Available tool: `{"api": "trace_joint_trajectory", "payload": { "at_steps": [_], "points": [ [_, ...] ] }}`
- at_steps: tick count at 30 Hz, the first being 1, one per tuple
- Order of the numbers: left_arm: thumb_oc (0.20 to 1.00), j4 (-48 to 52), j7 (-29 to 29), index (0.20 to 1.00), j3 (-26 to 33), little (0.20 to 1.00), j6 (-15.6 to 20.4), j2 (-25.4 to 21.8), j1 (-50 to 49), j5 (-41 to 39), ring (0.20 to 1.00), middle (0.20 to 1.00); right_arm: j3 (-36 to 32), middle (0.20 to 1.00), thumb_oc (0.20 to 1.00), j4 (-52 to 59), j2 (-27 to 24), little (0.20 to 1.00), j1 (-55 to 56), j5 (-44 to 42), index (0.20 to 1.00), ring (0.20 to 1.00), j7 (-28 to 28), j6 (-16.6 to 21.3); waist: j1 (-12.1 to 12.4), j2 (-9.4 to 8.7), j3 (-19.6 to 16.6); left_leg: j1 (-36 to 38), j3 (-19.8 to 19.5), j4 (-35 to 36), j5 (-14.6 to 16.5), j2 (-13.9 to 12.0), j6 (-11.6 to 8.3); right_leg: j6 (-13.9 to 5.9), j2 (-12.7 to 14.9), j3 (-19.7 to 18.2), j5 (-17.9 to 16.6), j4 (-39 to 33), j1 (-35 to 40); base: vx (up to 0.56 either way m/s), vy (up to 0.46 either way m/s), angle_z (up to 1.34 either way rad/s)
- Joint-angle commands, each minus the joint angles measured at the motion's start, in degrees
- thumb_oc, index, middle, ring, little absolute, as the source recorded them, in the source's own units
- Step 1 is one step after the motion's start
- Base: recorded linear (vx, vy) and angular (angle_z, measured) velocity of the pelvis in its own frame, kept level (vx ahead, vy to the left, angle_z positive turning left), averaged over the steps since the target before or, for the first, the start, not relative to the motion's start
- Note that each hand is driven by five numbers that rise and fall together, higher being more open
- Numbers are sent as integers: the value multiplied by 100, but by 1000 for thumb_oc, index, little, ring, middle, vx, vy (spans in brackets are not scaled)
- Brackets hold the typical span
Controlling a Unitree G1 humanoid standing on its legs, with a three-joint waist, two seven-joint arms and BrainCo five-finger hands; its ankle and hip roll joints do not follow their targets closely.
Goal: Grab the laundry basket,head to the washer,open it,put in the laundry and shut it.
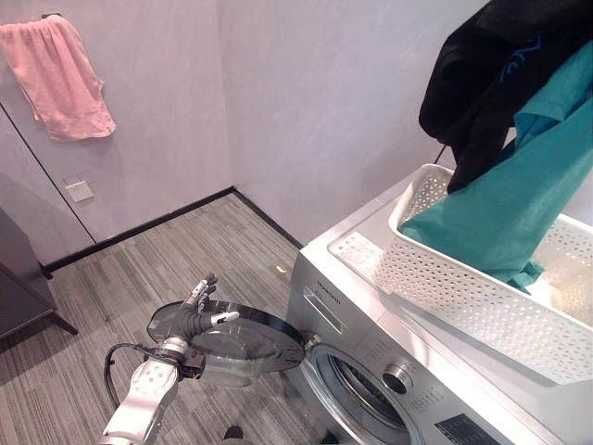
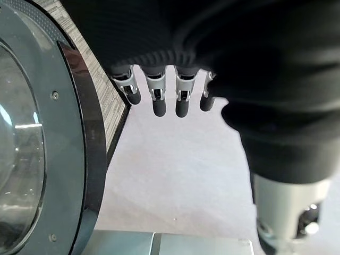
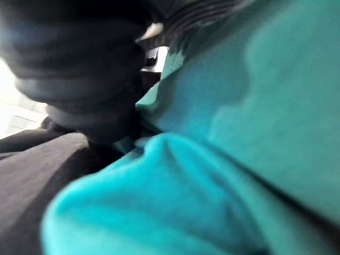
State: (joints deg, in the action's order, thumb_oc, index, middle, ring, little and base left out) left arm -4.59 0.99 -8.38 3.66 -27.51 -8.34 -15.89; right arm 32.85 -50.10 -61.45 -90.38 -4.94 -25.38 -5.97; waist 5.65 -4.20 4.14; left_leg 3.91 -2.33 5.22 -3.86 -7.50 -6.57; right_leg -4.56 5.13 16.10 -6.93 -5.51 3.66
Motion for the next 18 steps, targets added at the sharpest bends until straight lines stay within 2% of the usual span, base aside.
{"api": "trace_joint_trajectory", "payload": {
  "at_steps": [1, 9, 18],
  "points": [
    [1000, 193, 13, 1000, -308, 1000, 454, -488, 404, -219, 1000, 1000, 437, 200, 200, -210, -87, 200, -1232, -197, 200, 200, -24, 318, 77, -202, -284, -243, -21, -22, 572, -228, 62, -484, 592, 82, 756, 64, 294, 0, 0, 0],
    [1000, 554, 95, 1000, -315, 1000, 521, -601, 712, -325, 1000, 1000, 826, 200, 200, -748, 257, 200, -1730, -447, 200, 200, -16, 386, 66, -220, -337, -251, -34, -22, 568, -218, 39, -493, 591, 86, 749, 53, 294, 0, 0, 0],
    [1000, 545, 57, 1000, -491, 1000, 536, -646, 880, -414, 1000, 1000, 1450, 200, 200, -1067, 376, 200, -2539, -160, 200, 200, -264, 287, 61, -271, -437, -246, -3, -22, 571, -226, 19, -515, 592, 83, 732, 51, 267, 0, 0, 0]
  ]
}}
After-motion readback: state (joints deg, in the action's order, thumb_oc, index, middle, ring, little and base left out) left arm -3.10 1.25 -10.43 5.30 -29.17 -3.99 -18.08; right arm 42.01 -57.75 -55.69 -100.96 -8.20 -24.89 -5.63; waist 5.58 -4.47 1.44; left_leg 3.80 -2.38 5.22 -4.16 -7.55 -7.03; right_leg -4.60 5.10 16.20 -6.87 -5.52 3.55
